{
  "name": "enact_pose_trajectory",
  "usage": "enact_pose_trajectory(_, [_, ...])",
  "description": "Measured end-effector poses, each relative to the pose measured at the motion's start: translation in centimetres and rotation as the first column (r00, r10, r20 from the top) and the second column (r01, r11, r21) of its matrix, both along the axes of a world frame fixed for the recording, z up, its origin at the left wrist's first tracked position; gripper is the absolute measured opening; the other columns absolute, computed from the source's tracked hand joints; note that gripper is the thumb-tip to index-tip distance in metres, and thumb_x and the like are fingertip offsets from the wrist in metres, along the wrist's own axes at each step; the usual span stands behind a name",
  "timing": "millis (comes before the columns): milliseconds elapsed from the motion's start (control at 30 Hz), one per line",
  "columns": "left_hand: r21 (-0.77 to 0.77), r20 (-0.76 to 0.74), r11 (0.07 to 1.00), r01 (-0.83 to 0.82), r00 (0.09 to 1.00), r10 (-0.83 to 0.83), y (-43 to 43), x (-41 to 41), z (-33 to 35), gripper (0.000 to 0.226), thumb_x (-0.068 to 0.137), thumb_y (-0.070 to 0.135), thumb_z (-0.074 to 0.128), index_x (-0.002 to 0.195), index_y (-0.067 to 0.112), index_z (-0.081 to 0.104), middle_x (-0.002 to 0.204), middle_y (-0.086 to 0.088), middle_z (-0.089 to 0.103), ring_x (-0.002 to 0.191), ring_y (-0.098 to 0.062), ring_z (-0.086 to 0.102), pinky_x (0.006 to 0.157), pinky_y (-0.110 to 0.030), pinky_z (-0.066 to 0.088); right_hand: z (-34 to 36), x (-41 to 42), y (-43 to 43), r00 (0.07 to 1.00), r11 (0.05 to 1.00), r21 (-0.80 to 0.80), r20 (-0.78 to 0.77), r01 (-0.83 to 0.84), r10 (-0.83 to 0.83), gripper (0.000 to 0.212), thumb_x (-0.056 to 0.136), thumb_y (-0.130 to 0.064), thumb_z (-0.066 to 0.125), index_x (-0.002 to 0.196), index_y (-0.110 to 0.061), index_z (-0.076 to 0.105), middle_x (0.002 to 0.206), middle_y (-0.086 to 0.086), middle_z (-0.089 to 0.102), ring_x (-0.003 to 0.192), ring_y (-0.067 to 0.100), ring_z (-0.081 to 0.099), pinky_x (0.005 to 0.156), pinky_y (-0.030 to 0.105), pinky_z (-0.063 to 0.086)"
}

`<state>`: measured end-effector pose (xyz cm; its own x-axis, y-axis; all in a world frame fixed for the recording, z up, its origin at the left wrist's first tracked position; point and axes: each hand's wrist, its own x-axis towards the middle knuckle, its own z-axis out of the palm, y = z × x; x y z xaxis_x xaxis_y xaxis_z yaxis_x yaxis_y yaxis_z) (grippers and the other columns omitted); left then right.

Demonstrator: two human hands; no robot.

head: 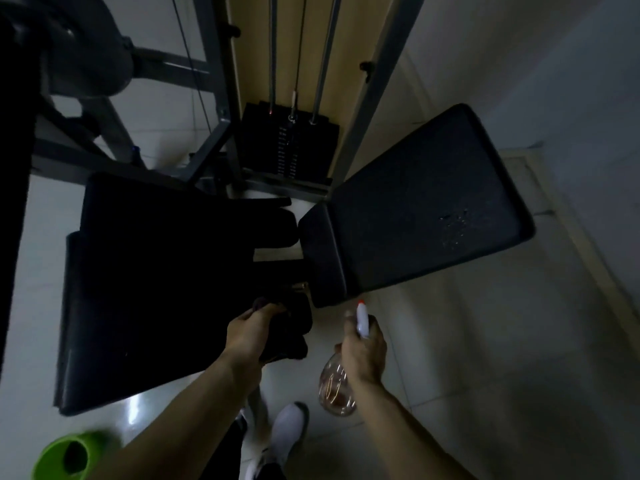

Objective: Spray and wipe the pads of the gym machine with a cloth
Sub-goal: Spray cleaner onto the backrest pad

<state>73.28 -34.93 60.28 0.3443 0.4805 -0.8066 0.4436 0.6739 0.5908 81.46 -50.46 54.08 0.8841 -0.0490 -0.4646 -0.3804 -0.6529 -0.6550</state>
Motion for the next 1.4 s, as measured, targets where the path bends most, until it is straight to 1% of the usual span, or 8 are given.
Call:
enact_pose_trajectory(133, [-0.005, 0.032, 0.999, -0.048, 0.998, 0.048, -0.4, -1.0, -2.0, 0.017, 0.096, 0.022, 0.069, 0.112, 0.018, 0.064, 0.112, -0.015, 0.067, 0.100, -0.035, 0.067, 0.085, -0.053, 0.061, -3.6, 0.4, 0.6, 0.999, 0.998, -0.056, 0.007, -0.035, 0.036, 0.031, 0.103, -0.055, 0.049, 0.120, -0.032, 0.060, 0.095, -0.011, 0.064, 0.079, 0.005, 0.060, 0.068, 0.028, 0.047])
enact_pose_trajectory(233, [0.015, 0.055, 0.997, -0.074, 0.996, 0.073, -0.3, -1.4, -1.9, 0.021, 0.098, 0.022, 0.065, 0.117, 0.014, 0.065, 0.109, -0.012, 0.068, 0.095, -0.028, 0.067, 0.067, -0.036, 0.061, -3.7, 0.6, 1.1, 0.998, 0.996, -0.062, 0.012, -0.062, 0.063, 0.046, 0.104, -0.056, 0.045, 0.141, -0.032, 0.057, 0.106, -0.009, 0.067, 0.086, 0.008, 0.062, 0.073, 0.030, 0.050])
enact_pose_trajectory(333, [0.053, 0.066, 0.993, -0.108, 0.992, 0.105, 0.6, -2.2, 0.6, 0.016, 0.098, 0.023, 0.065, 0.112, 0.017, 0.065, 0.106, -0.010, 0.069, 0.090, -0.024, 0.067, 0.057, -0.025, 0.054, -0.8, 0.4, 2.0, 0.996, 0.996, 0.033, -0.020, -0.086, 0.087, 0.041, 0.101, -0.058, 0.050, 0.137, -0.038, 0.053, 0.090, -0.018, 0.055, 0.076, -0.001, 0.054, 0.066, 0.028, 0.048])
enact_pose_trajectory(500, [0.073, 0.102, 0.969, -0.237, 0.968, 0.229, 5.2, -3.6, 9.5, 0.009, 0.095, 0.022, 0.071, 0.101, 0.017, 0.066, 0.095, -0.011, 0.070, 0.085, -0.026, 0.067, 0.065, -0.032, 0.053, 8.3, -0.1, 5.4, 0.968, 0.935, 0.253, 0.111, -0.248, 0.227, 0.025, 0.094, -0.044, 0.062, 0.114, -0.039, 0.047, 0.104, -0.001, 0.066, 0.078, 0.012, 0.067, 0.071, 0.047, 0.059])
enact_pose_trajectory(733, [0.220, 0.210, 0.902, -0.372, 0.921, 0.329, 15.5, -8.7, 22.6, 0.013, 0.088, 0.021, 0.078, 0.096, 0.012, 0.075, 0.079, -0.005, 0.074, 0.069, -0.018, 0.070, 0.062, -0.028, 0.052, 23.6, -0.1, 19.1, 0.759, 0.658, 0.377, 0.332, -0.651, 0.560, 0.018, 0.083, -0.030, 0.071, 0.092, -0.022, 0.057, 0.090, 0.006, 0.060, 0.070, 0.009, 0.055, 0.066, 0.035, 0.041])
enact_pose_trajectory(867, [0.291, 0.281, 0.833, -0.471, 0.874, 0.396, 19.4, -12.3, 28.7, 0.009, 0.081, 0.021, 0.069, 0.078, 0.012, 0.070, 0.067, -0.008, 0.067, 0.066, -0.026, 0.063, 0.065, -0.033, 0.048, 29.7, -2.0, 28.1, 0.609, 0.480, 0.377, 0.527, -0.792, 0.593, 0.018, 0.081, -0.032, 0.078, 0.088, -0.019, 0.068, 0.082, 0.009, 0.070, 0.073, 0.014, 0.063, 0.069, 0.036, 0.051])
enact_pose_trajectory(1133, [0.594, 0.404, 0.633, -0.497, 0.864, 0.299, 26.8, -18.3, 38.0, 0.014, 0.088, 0.006, 0.060, 0.102, 0.005, 0.063, 0.081, -0.020, 0.065, 0.061, -0.027, 0.064, 0.054, -0.031, 0.050, 36.7, -8.2, 40.1, 0.379, 0.206, 0.337, 0.601, -0.918, 0.704, 0.015, 0.096, -0.022, 0.073, 0.093, -0.037, 0.075, 0.087, -0.007, 0.077, 0.083, 0.012, 0.072, 0.083, 0.045, 0.059])
enact_pose_trajectory(1400, [0.576, 0.442, 0.590, -0.566, 0.823, 0.358, 29.4, -21.0, 38.6, 0.020, 0.092, 0.006, 0.061, 0.112, 0.011, 0.059, 0.086, -0.008, 0.064, 0.073, -0.019, 0.062, 0.056, -0.025, 0.049, 36.1, -11.7, 44.5, 0.258, 0.186, 0.187, 0.522, -0.964, 0.813, 0.009, 0.094, -0.033, 0.072, 0.100, -0.030, 0.077, 0.088, -0.006, 0.076, 0.087, 0.019, 0.072, 0.087, 0.052, 0.058])
